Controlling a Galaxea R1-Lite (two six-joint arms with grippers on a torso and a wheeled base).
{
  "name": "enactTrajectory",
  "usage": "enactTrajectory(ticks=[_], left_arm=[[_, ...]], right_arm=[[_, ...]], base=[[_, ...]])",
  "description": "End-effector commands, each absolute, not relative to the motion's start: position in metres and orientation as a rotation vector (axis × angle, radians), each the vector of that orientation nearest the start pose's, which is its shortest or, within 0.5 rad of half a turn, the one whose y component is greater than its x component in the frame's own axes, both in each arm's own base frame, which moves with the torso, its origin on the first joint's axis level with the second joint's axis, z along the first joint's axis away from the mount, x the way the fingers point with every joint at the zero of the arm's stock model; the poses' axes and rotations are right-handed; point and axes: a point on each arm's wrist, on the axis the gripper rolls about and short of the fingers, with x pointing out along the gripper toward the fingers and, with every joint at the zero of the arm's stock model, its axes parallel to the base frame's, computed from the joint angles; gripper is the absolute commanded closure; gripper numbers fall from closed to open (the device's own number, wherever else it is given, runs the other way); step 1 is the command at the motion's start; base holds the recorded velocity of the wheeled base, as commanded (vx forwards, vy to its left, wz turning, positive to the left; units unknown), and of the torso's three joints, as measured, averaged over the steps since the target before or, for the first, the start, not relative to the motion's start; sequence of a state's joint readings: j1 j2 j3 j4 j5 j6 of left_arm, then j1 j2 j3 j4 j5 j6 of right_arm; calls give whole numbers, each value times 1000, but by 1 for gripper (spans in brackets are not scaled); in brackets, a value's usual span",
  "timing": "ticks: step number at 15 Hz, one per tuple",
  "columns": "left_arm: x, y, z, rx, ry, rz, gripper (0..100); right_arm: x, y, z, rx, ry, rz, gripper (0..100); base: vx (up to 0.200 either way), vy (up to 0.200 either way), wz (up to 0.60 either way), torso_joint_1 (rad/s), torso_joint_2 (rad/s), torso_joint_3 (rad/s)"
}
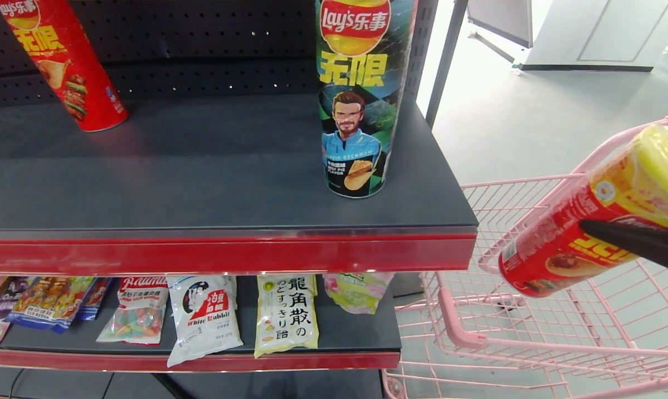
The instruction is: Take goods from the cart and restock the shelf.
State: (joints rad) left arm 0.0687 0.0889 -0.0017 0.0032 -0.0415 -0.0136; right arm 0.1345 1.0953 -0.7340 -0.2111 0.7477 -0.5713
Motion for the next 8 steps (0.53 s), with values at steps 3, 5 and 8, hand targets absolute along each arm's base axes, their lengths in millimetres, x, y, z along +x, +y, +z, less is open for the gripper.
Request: enactTrajectory(ticks=[3,5,8], left_arm=[[-16,-2,77,-19,92,28,0],[-16,-2,77,-19,90,28,0],[-16,-2,77,-19,90,28,0]], right_arm=[[165,40,252,-492,-83,962,100],[164,40,243,-481,-50,965,100],[166,39,239,-478,-23,938,100]], base=[[0,0,0,0,0,0],[0,0,0,0,0,0],[0,0,0,0,0,0]])
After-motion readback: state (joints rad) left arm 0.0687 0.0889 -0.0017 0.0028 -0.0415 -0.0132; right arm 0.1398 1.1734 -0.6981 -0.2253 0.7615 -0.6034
